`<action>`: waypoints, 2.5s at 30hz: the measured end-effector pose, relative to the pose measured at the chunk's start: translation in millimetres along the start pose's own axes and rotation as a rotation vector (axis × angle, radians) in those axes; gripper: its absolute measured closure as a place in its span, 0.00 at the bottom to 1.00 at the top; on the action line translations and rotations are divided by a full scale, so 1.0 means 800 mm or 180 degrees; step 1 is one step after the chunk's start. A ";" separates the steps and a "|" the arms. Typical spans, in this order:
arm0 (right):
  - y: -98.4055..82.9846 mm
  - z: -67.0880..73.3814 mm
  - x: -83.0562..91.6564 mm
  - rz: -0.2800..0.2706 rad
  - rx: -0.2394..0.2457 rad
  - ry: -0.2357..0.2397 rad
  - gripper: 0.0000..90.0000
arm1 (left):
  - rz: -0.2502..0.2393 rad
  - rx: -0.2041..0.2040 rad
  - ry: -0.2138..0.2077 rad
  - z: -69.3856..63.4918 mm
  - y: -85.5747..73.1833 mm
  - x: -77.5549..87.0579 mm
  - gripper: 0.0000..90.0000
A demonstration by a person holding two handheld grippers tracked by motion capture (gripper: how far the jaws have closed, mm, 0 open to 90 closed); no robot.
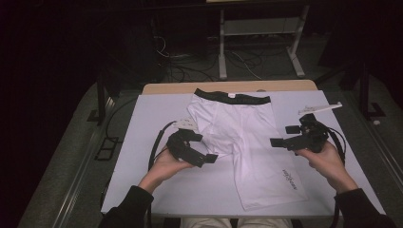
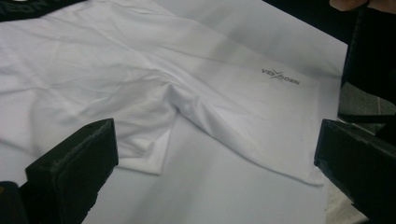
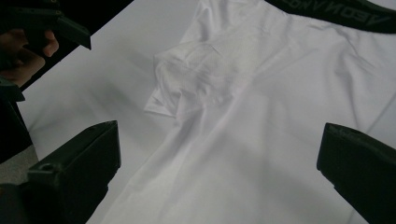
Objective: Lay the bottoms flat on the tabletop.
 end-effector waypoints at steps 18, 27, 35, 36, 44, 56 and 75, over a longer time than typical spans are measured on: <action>0.062 0.062 -0.112 0.0177 0.0316 0.0307 0.06 | -0.0100 0.0184 0.0371 0.056 -0.008 0.042 0.00; 0.065 0.080 -0.192 0.0372 0.0389 0.0399 0.21 | -0.0155 0.0292 0.0467 0.074 -0.021 0.050 0.00; 0.061 0.098 -0.251 0.0532 0.0543 0.0342 0.35 | -0.0155 0.0387 0.0545 0.088 -0.033 0.047 0.00; 0.060 0.099 -0.256 0.0552 0.0559 0.0327 0.36 | -0.0169 0.0405 0.0545 0.089 -0.033 0.047 0.00; 0.053 0.102 -0.289 0.0682 0.0607 0.0220 0.48 | -0.0193 0.0424 0.0544 0.091 -0.035 0.050 0.00; 0.041 0.093 -0.314 0.0892 0.0743 -0.0315 0.58 | -0.0210 0.0482 0.0543 0.098 -0.039 0.047 0.00; 0.103 0.040 -0.226 0.0234 0.0016 -0.0043 0.93 | -0.0220 0.0512 0.0554 0.105 -0.030 0.034 0.00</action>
Point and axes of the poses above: each handheld gripper's, and its own axes: x roughly backward along the jaws, y roughly out of its top, z roughly to its left, the point moved 5 cm from there along -x, roughly forward along the jaws, and after that the axes turned 3 degrees about -z, right-handed, at the moved point
